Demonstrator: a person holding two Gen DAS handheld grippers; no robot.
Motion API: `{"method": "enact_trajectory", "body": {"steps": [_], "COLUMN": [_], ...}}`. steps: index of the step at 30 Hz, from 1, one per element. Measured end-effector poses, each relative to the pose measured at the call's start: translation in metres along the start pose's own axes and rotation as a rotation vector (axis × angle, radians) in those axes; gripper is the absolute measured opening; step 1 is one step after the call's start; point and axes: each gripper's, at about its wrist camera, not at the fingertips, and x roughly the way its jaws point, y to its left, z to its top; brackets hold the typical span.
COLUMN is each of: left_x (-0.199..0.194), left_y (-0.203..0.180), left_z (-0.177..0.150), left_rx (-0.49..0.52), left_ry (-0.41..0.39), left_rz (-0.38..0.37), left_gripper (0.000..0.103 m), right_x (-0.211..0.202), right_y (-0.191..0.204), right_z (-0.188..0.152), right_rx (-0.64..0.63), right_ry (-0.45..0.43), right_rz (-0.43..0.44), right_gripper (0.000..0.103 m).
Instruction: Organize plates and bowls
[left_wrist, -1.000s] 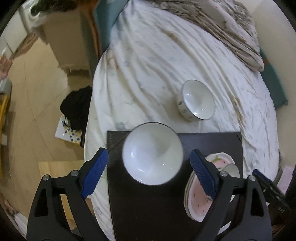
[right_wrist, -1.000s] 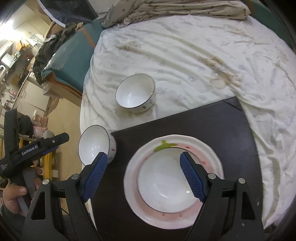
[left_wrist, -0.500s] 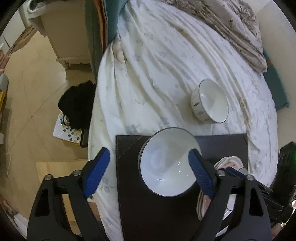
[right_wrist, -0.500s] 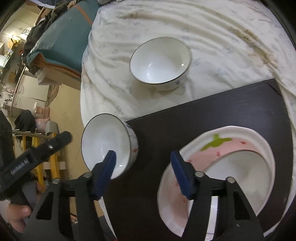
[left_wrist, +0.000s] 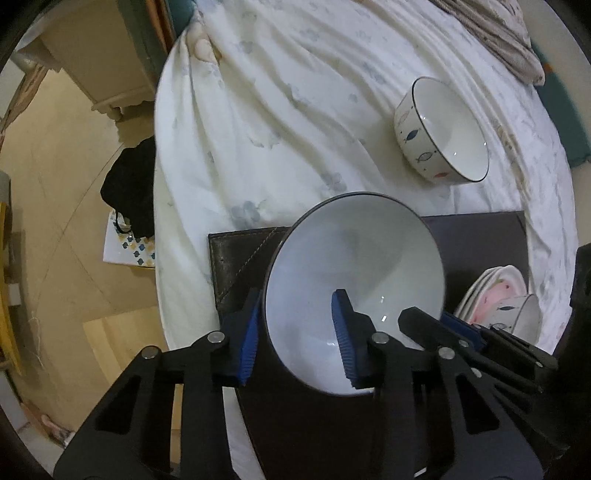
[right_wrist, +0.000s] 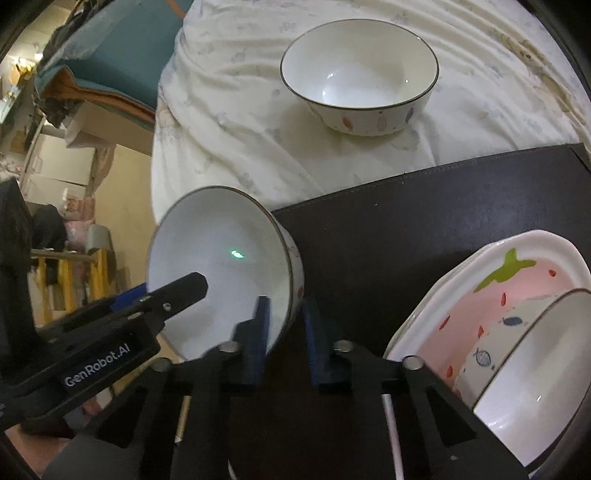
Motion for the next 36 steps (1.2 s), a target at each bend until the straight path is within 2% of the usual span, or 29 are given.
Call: {"method": "enact_trajectory", "body": {"steps": [2, 3, 4, 7, 12, 20, 26, 31, 36], "left_x": [0.004, 0.007, 0.009, 0.013, 0.009, -0.016, -0.049, -0.078, -0.1], "left_y": [0.002, 0.004, 0.006, 0.009, 0.002, -0.002, -0.013, -0.039, -0.074], "left_z": [0.002, 0.003, 0.003, 0.001, -0.002, -0.006, -0.015, -0.029, -0.048], "left_rx": [0.009, 0.004, -0.003, -0.007, 0.025, 0.026, 0.008, 0.053, 0.126], "left_ry": [0.003, 0.011, 0.022, 0.04, 0.032, -0.013, -0.084, -0.16, -0.222], "left_rz": [0.037, 0.05, 0.056, 0.062, 0.083, 0.065, 0.031, 0.022, -0.018], "left_gripper": [0.026, 0.016, 0.01, 0.008, 0.007, 0.007, 0.007, 0.009, 0.01], "right_x": [0.003, 0.003, 0.003, 0.004, 0.005, -0.017, -0.056, -0.093, -0.134], "right_y": [0.001, 0.003, 0.003, 0.004, 0.004, 0.006, 0.008, -0.001, -0.024], "right_z": [0.001, 0.001, 0.002, 0.002, 0.002, -0.003, -0.007, -0.015, -0.03], "right_rx": [0.0, -0.002, -0.005, -0.014, -0.015, -0.035, -0.071, -0.094, -0.12], "right_ry": [-0.006, -0.007, -0.007, -0.005, -0.008, -0.031, -0.091, -0.143, -0.183], "right_rz": [-0.013, -0.019, -0.024, -0.035, -0.043, 0.009, 0.034, 0.043, 0.049], "right_gripper": [0.015, 0.015, 0.015, 0.015, 0.014, 0.014, 0.013, 0.013, 0.013]}}
